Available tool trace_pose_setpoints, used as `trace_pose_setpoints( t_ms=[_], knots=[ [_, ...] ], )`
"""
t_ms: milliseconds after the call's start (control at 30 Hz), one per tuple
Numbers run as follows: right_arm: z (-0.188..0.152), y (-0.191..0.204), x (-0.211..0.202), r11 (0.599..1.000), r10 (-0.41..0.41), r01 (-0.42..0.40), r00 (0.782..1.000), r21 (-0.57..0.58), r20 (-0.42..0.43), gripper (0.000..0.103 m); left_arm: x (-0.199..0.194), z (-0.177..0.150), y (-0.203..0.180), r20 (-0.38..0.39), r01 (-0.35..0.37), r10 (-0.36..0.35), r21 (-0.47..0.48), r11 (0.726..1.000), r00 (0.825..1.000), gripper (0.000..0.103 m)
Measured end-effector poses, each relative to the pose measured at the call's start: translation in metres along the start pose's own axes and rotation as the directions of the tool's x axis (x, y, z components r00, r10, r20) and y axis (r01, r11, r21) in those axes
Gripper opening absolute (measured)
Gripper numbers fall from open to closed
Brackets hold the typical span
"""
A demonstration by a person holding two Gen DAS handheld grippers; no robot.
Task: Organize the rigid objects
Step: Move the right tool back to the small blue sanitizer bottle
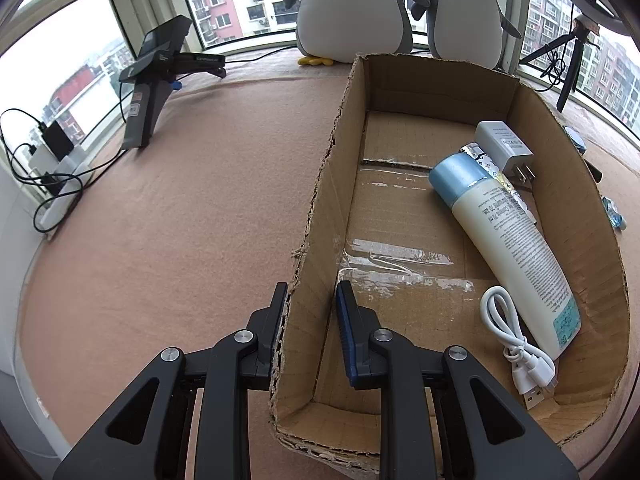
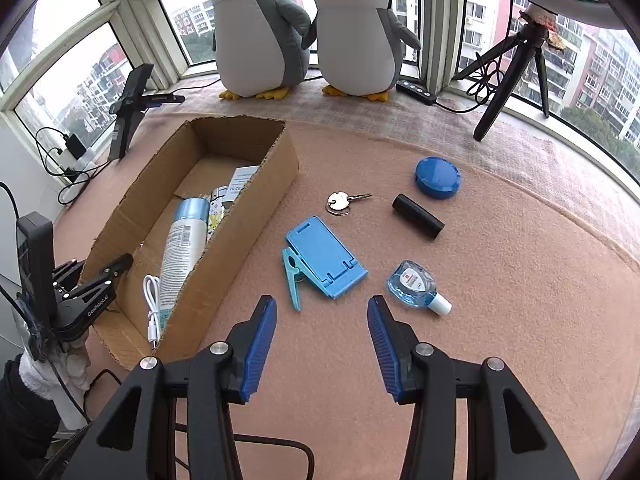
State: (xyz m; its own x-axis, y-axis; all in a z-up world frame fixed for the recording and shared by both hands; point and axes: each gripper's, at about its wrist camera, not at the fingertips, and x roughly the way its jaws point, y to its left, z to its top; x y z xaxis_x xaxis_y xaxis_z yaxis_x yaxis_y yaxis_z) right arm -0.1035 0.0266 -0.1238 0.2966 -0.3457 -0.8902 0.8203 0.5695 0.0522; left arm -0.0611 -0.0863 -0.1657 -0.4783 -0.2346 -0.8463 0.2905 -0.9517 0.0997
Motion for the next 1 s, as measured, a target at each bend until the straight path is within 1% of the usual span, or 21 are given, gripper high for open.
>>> trace_pose_setpoints(
  t_ms=[133, 233, 400, 533, 733, 1000],
  knots=[
    [0.003, -0.024, 0.010, 0.999, -0.046, 0.045, 0.998, -0.008, -0.038, 0.045, 0.000, 0.000, 0.000, 0.000, -0.002, 0.002, 0.001, 1.000, 1.000, 0.020],
    [0.003, -0.034, 0.019, 0.996, -0.079, 0.077, 0.995, -0.037, -0.060, 0.048, 0.000, 0.000, -0.001, 0.001, -0.006, 0.006, 0.002, 1.000, 1.000, 0.020],
    [0.007, -0.046, 0.037, 0.991, -0.116, 0.109, 0.988, -0.074, -0.102, 0.048, 0.001, 0.000, -0.001, 0.002, -0.009, 0.009, 0.003, 1.000, 1.000, 0.020],
    [0.008, -0.049, 0.050, 0.985, -0.143, 0.129, 0.981, -0.111, -0.129, 0.048, 0.001, 0.000, -0.001, 0.002, -0.011, 0.011, 0.005, 1.000, 1.000, 0.020],
    [0.009, -0.048, 0.063, 0.979, -0.163, 0.140, 0.975, -0.147, -0.153, 0.048, 0.001, 0.000, -0.001, 0.002, -0.012, 0.012, 0.004, 1.000, 1.000, 0.020],
    [0.011, -0.047, 0.067, 0.979, -0.155, 0.131, 0.976, -0.156, -0.154, 0.048, 0.001, 0.000, -0.001, 0.002, -0.012, 0.012, 0.004, 1.000, 1.000, 0.020]
  ],
)
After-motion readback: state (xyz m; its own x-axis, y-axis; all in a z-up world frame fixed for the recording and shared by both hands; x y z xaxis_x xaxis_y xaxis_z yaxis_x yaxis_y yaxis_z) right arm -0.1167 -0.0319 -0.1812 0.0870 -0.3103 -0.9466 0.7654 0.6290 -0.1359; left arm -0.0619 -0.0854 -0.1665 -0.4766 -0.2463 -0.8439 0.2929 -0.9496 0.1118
